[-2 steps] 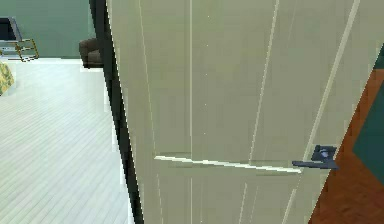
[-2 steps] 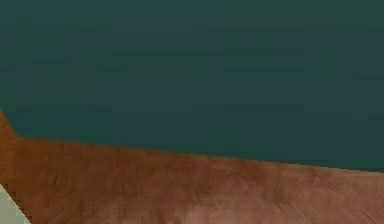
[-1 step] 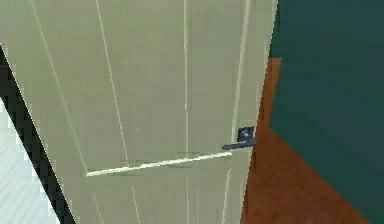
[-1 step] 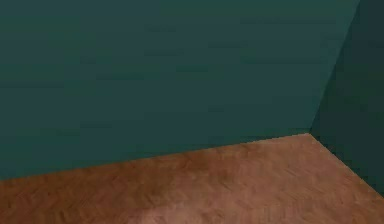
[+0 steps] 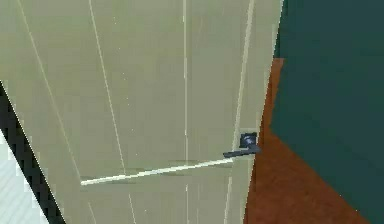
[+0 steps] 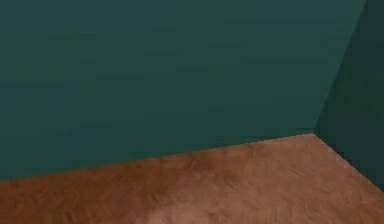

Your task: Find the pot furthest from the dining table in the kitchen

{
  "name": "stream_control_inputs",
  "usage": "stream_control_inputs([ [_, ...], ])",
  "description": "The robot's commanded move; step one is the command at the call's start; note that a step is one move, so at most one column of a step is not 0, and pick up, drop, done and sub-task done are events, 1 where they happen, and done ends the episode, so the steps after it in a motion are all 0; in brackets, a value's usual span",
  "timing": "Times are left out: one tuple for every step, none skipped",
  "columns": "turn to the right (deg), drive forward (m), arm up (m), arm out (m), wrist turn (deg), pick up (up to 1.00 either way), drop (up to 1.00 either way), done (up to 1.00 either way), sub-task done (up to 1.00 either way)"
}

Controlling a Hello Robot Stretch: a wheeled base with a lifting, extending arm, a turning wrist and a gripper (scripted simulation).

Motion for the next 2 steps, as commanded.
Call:
stream_control_inputs([
  [-45.0,0.0,0.0,0.0,0.0,0.0,0.0,0.0,0.0],
  [0.0,0.25,0.0,0.0,0.0,0.0,0.0,0.0,0.0],
])
